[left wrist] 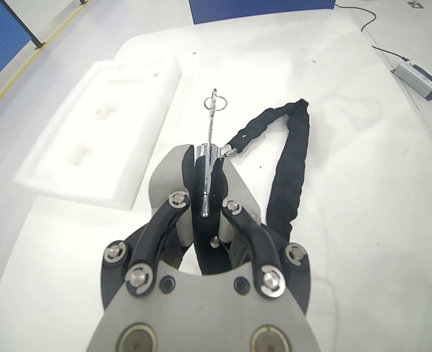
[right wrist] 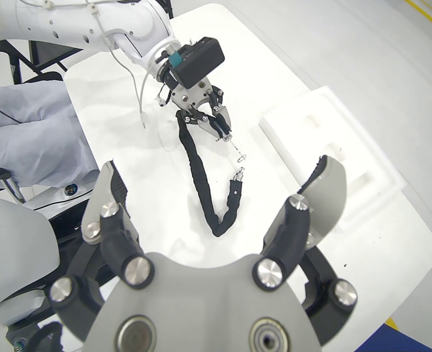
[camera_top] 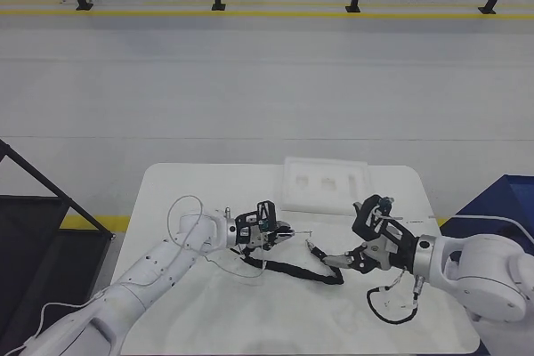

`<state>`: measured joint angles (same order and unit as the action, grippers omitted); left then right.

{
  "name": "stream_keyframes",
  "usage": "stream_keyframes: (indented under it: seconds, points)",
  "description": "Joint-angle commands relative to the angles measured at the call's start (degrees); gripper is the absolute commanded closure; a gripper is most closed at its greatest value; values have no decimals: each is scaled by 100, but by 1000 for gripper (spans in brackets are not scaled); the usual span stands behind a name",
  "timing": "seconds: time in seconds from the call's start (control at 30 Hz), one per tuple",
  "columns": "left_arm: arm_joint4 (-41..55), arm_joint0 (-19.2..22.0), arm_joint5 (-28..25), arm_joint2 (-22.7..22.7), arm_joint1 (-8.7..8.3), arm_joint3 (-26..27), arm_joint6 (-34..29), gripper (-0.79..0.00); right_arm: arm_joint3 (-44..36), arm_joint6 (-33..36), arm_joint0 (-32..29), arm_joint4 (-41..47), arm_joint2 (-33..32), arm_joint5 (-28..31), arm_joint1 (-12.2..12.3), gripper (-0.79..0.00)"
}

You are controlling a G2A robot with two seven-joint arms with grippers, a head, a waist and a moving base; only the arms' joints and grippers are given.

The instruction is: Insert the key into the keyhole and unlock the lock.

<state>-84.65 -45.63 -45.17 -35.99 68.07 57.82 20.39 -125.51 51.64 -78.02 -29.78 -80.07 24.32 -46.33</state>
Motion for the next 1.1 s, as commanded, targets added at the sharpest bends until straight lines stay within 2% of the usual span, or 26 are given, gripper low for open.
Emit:
stream_keyframes:
  seconds: [0.0, 0.07, 0.1, 0.13, 0.17, 0.2, 0.37, 0.53, 0.7, 0.87, 0.97, 1.07]
  points:
    - [-54, 62, -12, 88, 59, -169, -17, 0, 13, -28, -16, 22, -17, 12, 1, -785]
    - [-168, 134, 17, 175, 116, -333, -131, 0, 29, -55, -32, 54, -31, 33, 1, -785]
    - [-214, 164, 8, 219, 144, -392, -198, -105, 39, -60, -38, 64, -38, 42, 2, -785]
    - [-154, 169, -71, 246, 173, -457, -188, -249, 44, -68, -43, 74, -41, 51, 2, -785]
    - [-114, 187, -156, 274, 200, -533, -213, -465, 51, -81, -47, 89, -44, 59, 2, -785]
    - [-133, 227, -185, 303, 226, -594, -301, -785, 60, -91, -52, 104, -42, 69, 1, -785]
    - [120, 302, -316, 302, 327, -692, -241, -785, 190, -75, -11, 151, 24, 105, -4, -785]
    - [158, 480, -725, 108, 268, -448, -2, -785, 693, -224, 277, 234, 220, 601, -29, -785]
    - [145, 797, -1283, -382, 62, -121, 42, -785, 1515, -517, 920, 502, 549, 1297, -95, -785]
    - [447, 1063, -1283, -747, -186, 256, 6, -785, 2263, -509, 1794, 798, 901, 1829, -175, -785]
    - [751, 1331, -1283, -718, -347, 345, -60, -785, 2686, -502, 2352, 953, 1072, 2147, -225, -785]
    - [1102, 1682, -1283, -446, -525, 350, -144, -785, 3134, -507, 2878, 1054, 1235, 2412, -277, -785]
